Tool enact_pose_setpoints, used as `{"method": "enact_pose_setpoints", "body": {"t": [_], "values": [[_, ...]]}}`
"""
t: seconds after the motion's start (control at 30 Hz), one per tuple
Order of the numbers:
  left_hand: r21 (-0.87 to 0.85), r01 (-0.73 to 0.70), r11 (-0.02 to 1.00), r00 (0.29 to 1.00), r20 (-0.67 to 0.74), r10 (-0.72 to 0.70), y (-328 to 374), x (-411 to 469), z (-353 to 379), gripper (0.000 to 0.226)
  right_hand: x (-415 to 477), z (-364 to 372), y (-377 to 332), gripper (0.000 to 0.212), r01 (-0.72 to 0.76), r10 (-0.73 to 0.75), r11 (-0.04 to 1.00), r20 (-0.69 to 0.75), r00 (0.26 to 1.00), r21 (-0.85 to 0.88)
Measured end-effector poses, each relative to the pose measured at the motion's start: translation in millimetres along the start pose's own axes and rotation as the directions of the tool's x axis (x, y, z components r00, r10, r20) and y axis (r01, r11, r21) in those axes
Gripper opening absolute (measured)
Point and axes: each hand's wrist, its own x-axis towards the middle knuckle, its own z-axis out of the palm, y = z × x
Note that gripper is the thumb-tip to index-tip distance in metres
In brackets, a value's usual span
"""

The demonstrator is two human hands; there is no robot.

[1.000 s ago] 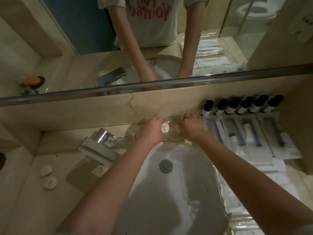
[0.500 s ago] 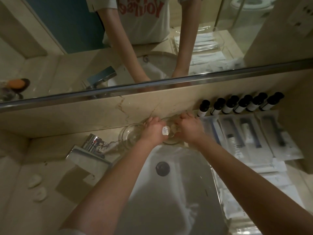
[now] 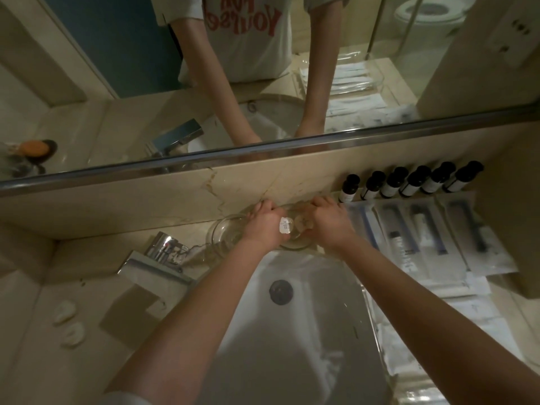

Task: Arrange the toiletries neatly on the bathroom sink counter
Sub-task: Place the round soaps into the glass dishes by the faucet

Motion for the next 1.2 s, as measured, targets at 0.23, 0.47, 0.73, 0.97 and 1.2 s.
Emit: {"method": "enact_pose_setpoints", "body": {"t": [0.23,0.47,0.73,0.97,1.2], "values": [[-0.025,0.012,1.0,0.997,-0.074,-0.014,-2,-25,-21,0.054,-20,-18,-4,0.046,0.015,-0.006,0.995,-0.098,0.995,0.096],[-0.041,0.014,0.999,0.972,-0.234,-0.024,-14,-80,-49,0.049,-60,-48,-33,0.046,0.059,-0.014,0.982,-0.244,0.97,0.18],[-0.103,0.056,0.993,0.91,-0.403,-0.093,-57,-175,-69,0.046,-118,-60,-103,0.035,0.224,-0.126,0.95,-0.386,0.914,0.218],[-0.212,0.243,0.947,0.869,-0.386,-0.309,-156,-254,-45,0.043,-139,-35,-196,0.031,0.372,-0.32,0.896,-0.229,0.919,0.243],[-0.298,0.538,0.789,0.784,-0.166,-0.598,-265,-285,-22,0.053,-125,-4,-291,0.024,0.442,-0.453,0.865,-0.01,0.892,0.236]]}}
